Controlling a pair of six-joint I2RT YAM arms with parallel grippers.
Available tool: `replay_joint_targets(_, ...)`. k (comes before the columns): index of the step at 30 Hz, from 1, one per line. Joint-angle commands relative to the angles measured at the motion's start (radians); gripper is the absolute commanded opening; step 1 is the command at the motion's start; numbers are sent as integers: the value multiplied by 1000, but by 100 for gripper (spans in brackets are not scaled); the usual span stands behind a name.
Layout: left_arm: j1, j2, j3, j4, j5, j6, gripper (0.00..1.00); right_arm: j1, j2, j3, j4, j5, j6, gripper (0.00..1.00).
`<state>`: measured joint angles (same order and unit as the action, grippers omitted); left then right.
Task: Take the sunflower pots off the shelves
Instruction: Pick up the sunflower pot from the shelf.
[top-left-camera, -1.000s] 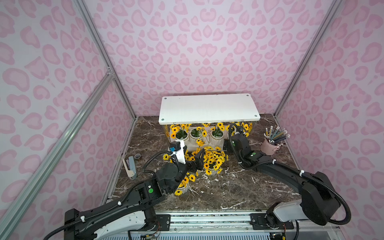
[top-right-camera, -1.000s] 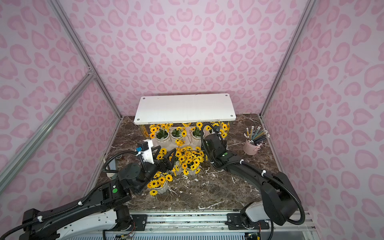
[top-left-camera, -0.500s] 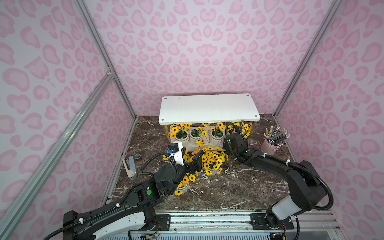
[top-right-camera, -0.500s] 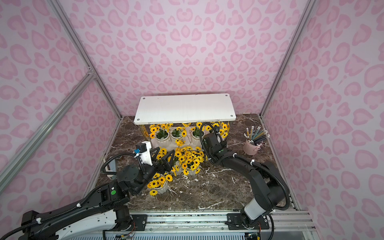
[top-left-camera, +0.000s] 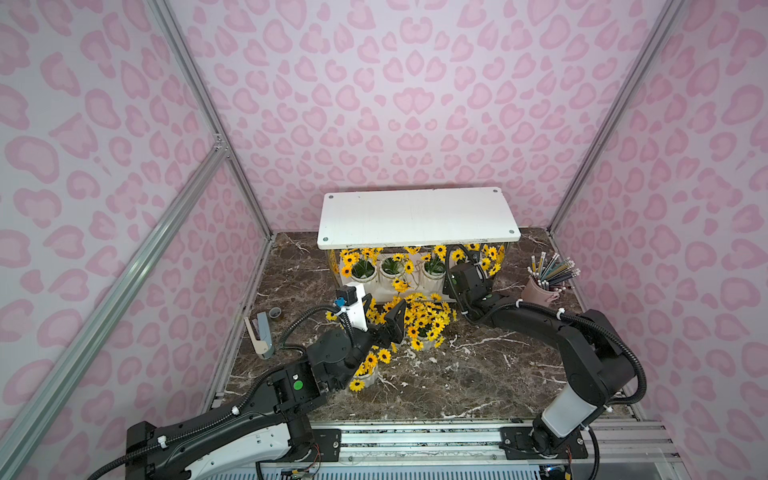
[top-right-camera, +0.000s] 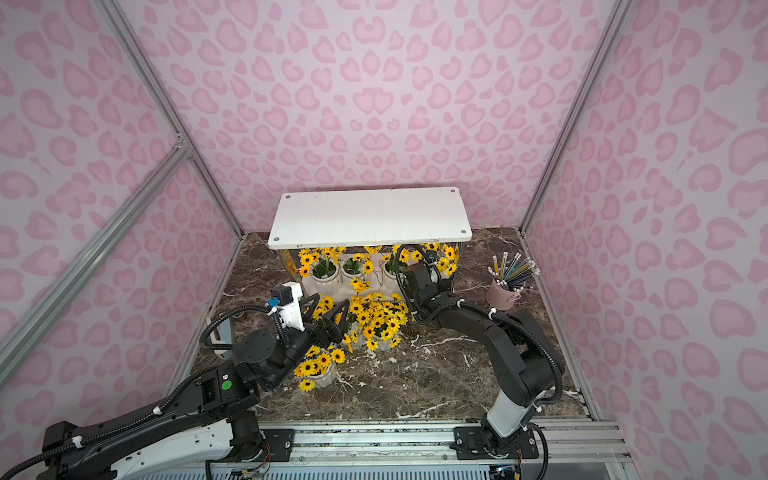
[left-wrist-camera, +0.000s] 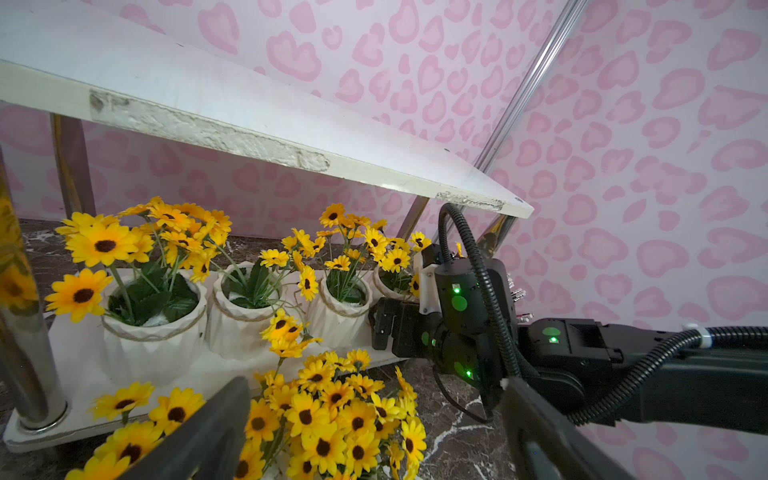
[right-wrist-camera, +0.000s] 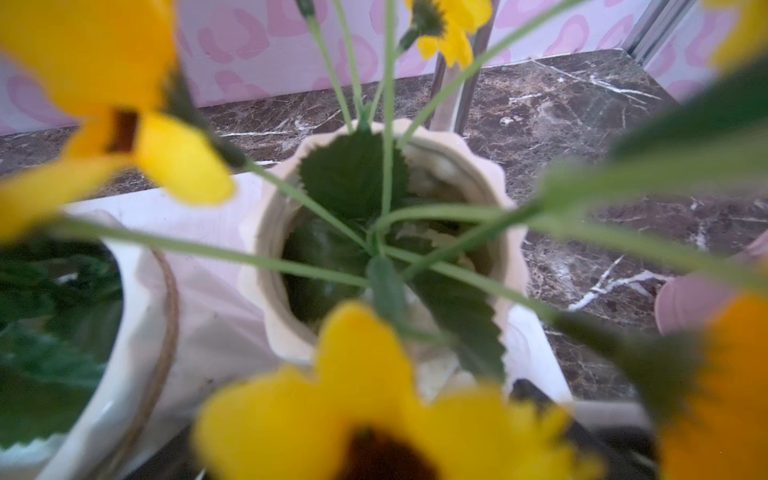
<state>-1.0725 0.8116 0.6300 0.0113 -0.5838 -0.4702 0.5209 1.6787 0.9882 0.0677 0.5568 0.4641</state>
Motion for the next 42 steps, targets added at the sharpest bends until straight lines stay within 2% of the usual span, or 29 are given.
replay_joint_targets(1,0,0,2,45,2,13,96,-2,15,19,34,0,0,98)
replay_joint_targets(14,0,-6,3,48,2,26,96,-10,39,12,65,-66,-7,98)
replay_joint_targets(19,0,-11,2,50,1,28,96,-31,45,20,53,-51,-7,98)
replay_joint_targets(27,0,-9,3,59,9,35,96,-48,33,-21,160,-57,-57,98)
replay_joint_targets(42,0,1,7,81,21,44,96,-41,94,-37,321,51,-98,98)
